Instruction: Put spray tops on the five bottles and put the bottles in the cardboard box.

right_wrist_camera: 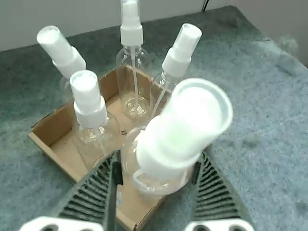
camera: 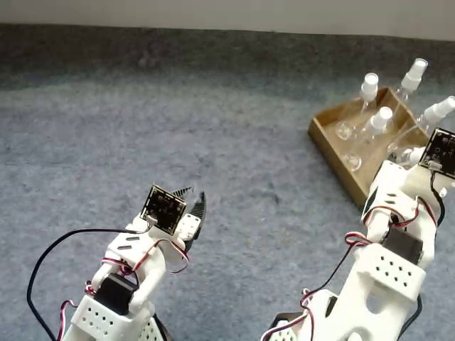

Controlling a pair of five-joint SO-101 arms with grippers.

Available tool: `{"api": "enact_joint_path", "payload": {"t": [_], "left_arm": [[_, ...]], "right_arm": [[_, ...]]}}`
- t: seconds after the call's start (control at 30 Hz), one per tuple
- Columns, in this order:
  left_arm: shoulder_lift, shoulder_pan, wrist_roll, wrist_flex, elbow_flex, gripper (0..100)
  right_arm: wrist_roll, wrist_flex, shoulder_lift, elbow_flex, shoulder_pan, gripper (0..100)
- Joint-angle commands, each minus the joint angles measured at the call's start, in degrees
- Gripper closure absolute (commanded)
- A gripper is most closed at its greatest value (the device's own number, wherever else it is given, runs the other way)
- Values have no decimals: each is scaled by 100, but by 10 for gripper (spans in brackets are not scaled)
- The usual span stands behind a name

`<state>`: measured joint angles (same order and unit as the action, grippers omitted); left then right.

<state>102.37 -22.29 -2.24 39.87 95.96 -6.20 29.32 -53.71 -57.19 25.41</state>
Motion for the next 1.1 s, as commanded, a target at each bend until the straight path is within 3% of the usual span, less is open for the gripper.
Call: {"api": "enact_joint_path", "payload": {"t": [0.0,1.07], "left_arm": [[57,75,62,18,119,955],[57,75,62,18,119,954]], "right_arm": [[0,-444,154,426,154,957],[0,-629,3275,2255,-136,956]]}}
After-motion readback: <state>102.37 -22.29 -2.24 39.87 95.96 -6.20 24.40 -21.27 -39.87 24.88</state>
